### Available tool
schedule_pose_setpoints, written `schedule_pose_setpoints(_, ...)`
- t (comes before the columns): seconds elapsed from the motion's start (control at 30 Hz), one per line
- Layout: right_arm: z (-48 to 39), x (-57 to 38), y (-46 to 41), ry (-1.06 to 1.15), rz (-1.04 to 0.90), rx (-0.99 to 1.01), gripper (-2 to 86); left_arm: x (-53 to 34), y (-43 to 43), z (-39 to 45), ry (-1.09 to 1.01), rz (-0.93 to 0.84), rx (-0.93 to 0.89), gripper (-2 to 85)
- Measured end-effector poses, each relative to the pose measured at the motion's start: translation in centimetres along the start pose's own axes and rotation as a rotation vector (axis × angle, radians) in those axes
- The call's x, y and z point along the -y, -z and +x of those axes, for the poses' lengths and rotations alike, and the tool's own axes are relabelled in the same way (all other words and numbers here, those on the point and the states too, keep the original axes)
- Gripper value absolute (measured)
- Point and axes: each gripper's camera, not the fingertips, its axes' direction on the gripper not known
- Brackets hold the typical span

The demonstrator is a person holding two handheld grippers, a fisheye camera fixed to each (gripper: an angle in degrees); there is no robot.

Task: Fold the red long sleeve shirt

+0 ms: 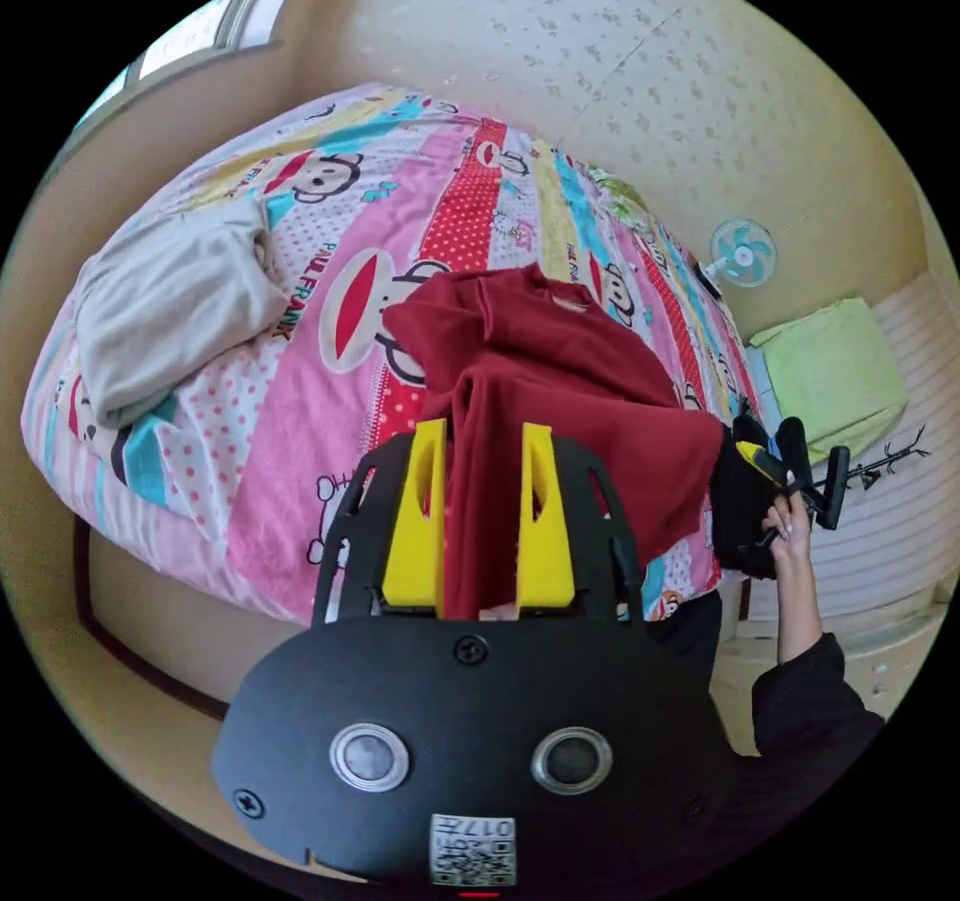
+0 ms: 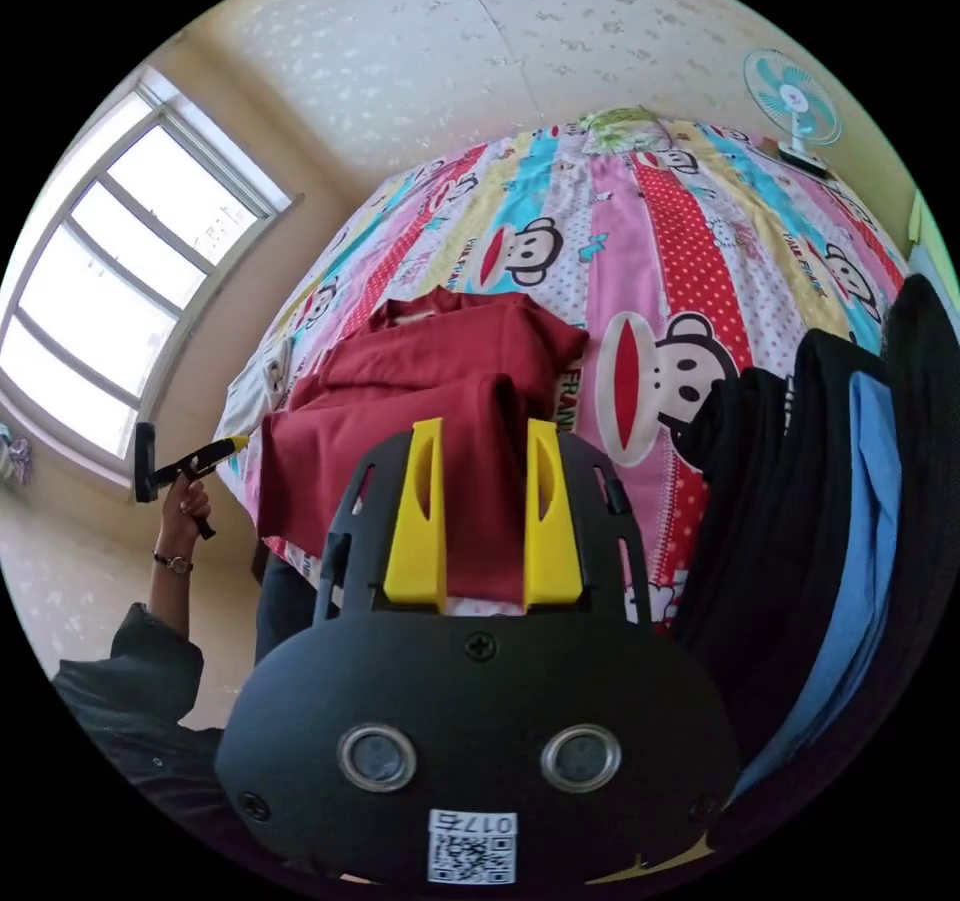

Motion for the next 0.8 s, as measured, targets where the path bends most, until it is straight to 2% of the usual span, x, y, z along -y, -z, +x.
schedule_pose_setpoints(0.13, 2.7, -7.8, -0.7, -0.016, 0.063, 0.057, 13.6, -7.9, -0.3, -3.3, 0.035, 0.135, -0.029, 13.9)
schedule_pose_setpoints(0.17, 3.7, -9.4, -2.4, -0.043, 0.019, 0.102, 13.6, -8.6, -0.8, -3.6, 0.036, 0.13, -0.025, 13.7)
schedule_pose_setpoints(0.23, 4.6, -11.3, -5.7, -0.077, -0.1, 0.145, 12.6, -9.9, -3.8, -5.0, 0.073, -0.024, -0.053, 11.8)
schedule_pose_setpoints(0.3, 3.7, -13.7, -5.7, -0.042, -0.037, 0.102, 9.2, -10.9, -3.1, -4.6, 0.05, 0.007, 0.0, 7.5)
schedule_pose_setpoints(0.37, 2.2, -15.8, -4.2, -0.011, -0.051, 0.139, 4.7, -11.5, -2.2, -4.2, 0.004, -0.064, 0.009, 5.7)
schedule_pose_setpoints(0.47, 0.0, -19.4, 1.9, 0.04, 0.069, 0.232, 3.9, -13.9, 1.8, -5.0, -0.005, -0.03, -0.199, 4.5)
schedule_pose_setpoints(0.53, -1.1, -21.6, 6.5, 0.082, 0.136, 0.317, 3.7, -16.4, 7.4, -6.5, -0.03, 0.103, -0.483, 4.0)
schedule_pose_setpoints(0.57, -2.0, -23.2, 9.6, 0.128, 0.165, 0.368, 3.6, -17.0, 8.7, -6.8, -0.045, 0.124, -0.538, 4.0)
schedule_pose_setpoints(0.63, -3.0, -25.8, 13.4, 0.178, 0.202, 0.397, 3.5, -19.1, 12.8, -8.6, -0.116, 0.182, -0.766, 4.0)
schedule_pose_setpoints(0.7, -3.2, -28.2, 16.0, 0.141, 0.215, 0.415, 3.4, -20.6, 14.0, -10.6, -0.057, 0.16, -0.839, 4.1)
schedule_pose_setpoints(0.8, -3.8, -32.2, 17.8, 0.102, 0.18, 0.481, 3.2, -23.8, 15.5, -12.4, 0.008, 0.13, -0.823, 4.1)
